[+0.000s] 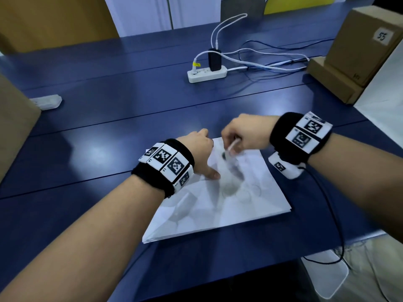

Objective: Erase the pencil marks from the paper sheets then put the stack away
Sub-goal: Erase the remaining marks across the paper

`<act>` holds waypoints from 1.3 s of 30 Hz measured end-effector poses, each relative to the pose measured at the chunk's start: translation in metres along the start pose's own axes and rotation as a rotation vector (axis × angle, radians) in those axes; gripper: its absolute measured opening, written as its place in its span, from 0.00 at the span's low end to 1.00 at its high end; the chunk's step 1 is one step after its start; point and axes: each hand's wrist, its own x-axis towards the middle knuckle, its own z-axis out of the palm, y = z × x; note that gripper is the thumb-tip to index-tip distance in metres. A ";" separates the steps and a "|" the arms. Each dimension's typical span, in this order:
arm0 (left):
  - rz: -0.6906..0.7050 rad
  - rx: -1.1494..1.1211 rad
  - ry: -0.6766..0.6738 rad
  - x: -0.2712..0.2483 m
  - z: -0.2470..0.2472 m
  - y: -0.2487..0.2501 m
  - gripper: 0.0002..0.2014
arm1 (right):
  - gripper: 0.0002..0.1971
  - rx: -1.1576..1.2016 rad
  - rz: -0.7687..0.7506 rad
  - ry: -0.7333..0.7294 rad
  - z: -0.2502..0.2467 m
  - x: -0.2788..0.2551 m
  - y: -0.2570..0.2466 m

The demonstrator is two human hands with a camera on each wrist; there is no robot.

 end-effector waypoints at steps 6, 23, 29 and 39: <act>-0.007 0.002 -0.010 0.000 -0.002 0.000 0.37 | 0.05 -0.007 -0.006 0.037 -0.004 -0.002 0.006; 0.014 -0.011 0.009 0.004 0.000 -0.003 0.40 | 0.05 0.034 -0.024 -0.127 0.002 -0.005 0.000; 0.013 -0.009 0.020 0.003 0.000 -0.004 0.40 | 0.05 0.019 0.039 0.087 -0.005 0.004 0.007; 0.011 0.003 0.010 0.002 0.000 -0.003 0.41 | 0.07 0.032 0.080 0.109 -0.005 0.004 0.006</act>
